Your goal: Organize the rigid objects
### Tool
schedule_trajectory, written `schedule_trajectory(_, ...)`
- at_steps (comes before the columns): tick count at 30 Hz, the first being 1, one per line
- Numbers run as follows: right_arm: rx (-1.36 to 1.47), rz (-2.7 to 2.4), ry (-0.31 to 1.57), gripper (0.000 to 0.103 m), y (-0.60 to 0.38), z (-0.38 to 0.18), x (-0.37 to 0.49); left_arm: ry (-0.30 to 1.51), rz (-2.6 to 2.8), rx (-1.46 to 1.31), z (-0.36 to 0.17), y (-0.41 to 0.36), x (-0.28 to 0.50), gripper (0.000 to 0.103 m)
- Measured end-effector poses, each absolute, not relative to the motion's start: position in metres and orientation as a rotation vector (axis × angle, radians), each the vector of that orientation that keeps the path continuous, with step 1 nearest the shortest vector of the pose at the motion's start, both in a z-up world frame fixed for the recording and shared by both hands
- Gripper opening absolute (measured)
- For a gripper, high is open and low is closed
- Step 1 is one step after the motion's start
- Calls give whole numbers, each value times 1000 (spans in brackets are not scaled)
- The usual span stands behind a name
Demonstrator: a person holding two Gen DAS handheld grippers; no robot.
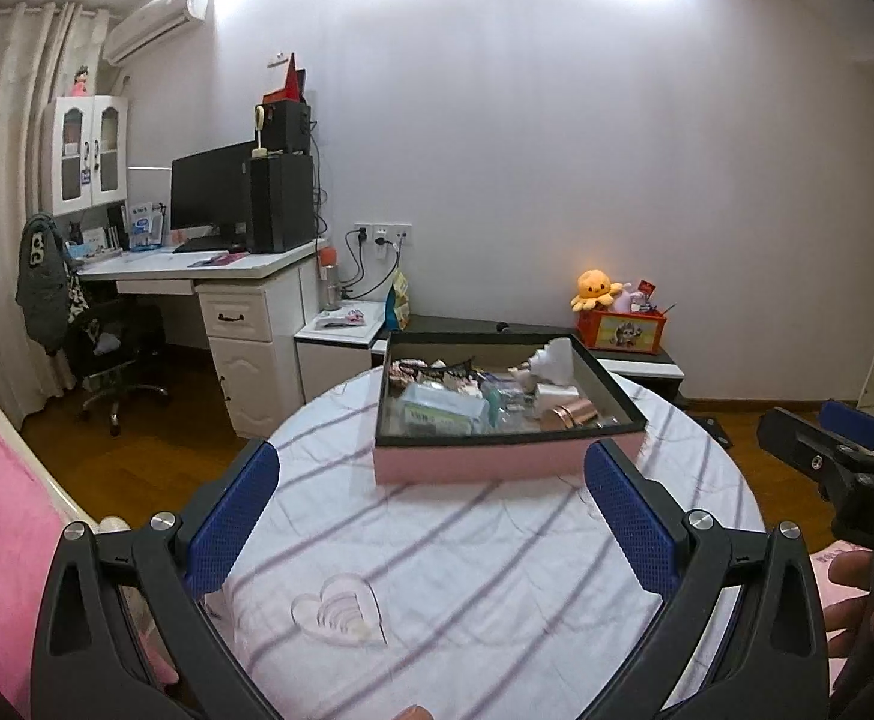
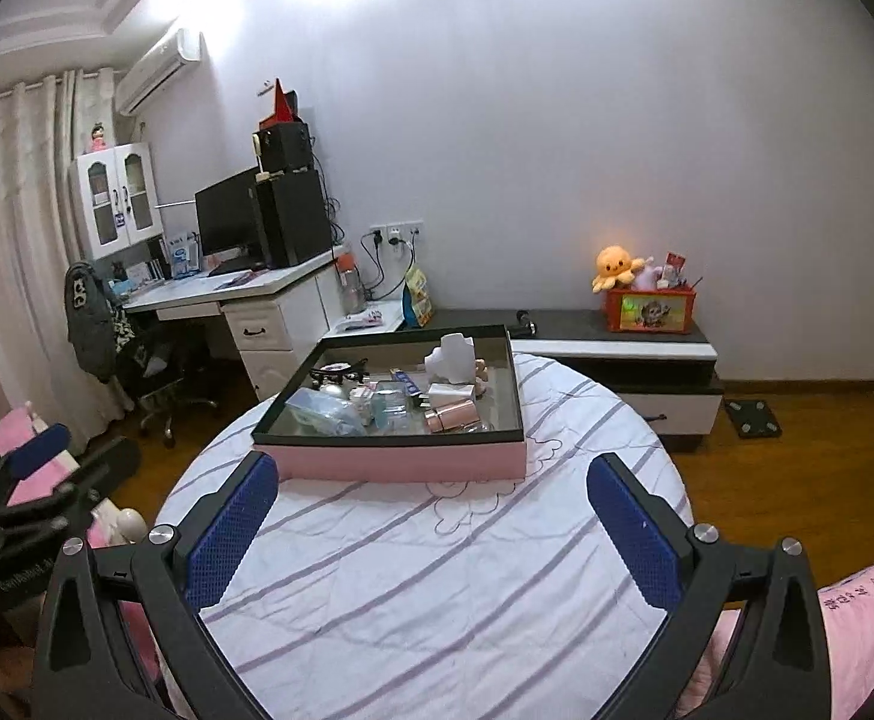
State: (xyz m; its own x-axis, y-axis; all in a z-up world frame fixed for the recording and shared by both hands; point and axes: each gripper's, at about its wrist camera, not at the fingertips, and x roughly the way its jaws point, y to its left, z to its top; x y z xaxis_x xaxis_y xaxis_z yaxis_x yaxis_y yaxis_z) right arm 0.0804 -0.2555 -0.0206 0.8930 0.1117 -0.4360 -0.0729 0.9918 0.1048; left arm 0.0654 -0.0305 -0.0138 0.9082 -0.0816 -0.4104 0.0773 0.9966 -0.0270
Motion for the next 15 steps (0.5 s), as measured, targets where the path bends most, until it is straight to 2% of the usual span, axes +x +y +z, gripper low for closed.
schedule_trajectory(15, 42, 73, 402, 103, -232, -20, 30, 389, -32, -26, -8, -28, 12, 103)
